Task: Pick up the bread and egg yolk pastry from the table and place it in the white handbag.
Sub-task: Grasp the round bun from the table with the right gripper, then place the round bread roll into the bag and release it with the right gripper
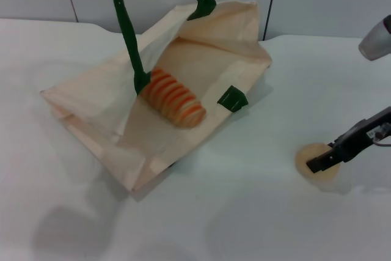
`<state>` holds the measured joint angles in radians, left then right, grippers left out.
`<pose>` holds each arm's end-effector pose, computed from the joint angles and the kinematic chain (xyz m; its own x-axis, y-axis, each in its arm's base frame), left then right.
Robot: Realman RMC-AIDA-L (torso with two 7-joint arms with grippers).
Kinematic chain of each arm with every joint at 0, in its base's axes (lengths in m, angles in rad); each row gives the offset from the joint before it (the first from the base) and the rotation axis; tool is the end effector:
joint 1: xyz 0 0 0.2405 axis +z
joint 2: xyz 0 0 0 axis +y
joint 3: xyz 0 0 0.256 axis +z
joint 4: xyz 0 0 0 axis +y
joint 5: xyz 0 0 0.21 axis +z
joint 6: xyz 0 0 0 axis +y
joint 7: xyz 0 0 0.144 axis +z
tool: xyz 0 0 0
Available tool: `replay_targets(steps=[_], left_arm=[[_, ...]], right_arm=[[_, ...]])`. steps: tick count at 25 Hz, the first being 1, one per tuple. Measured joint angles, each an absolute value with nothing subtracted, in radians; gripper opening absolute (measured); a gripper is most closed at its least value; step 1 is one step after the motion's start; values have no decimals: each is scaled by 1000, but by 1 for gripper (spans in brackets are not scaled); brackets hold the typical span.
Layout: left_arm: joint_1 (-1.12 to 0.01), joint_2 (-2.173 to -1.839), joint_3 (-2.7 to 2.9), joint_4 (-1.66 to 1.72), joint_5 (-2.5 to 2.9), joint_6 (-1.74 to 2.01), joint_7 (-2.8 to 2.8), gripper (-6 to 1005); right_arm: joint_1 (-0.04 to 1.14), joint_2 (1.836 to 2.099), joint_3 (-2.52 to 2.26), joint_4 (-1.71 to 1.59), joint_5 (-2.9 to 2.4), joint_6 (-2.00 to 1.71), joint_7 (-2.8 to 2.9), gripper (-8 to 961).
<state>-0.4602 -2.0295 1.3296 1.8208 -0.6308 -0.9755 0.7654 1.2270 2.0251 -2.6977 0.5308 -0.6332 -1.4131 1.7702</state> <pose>-0.0855 0.3922 0.1219 0.9821 0.0286 0.1863 0.1752 -0.5028 -0.8465 0.2322 0.3991 -0.0025 0.7041 -0.6833 0.1933 -0.6453 -0.7293 -0.2273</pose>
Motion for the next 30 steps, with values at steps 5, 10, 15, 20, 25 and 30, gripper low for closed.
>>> replay_targets(steps=[5,10,15,20,25,30], left_arm=[[-460,-2029,1328,1821,-629,-976,765,138],[-460,-2029,1326,1823,-635,-975,765,139],[-463,-2029,1329,1825,-642,-973,765,140],[-476,-2029,1342,1825,-664,-970,765,141],[-494,-2029,1350,1822,-700,-954,765,142],[-501,-2029,1381,1812,-712,-926,765,143]], right_arm=[[1247,2025,-2695,539,-616,-1440,1761,631],[1265,2024,-2698,547,-542,-1497,1732,614],[1302,2023,-2698,556,-444,-1565,1690,605],[1321,2024,-2700,532,-356,-1560,1665,597],[1327,2023,-2700,474,-276,-1496,1644,597],[1340,2021,-2700,374,-274,-1372,1647,598]])
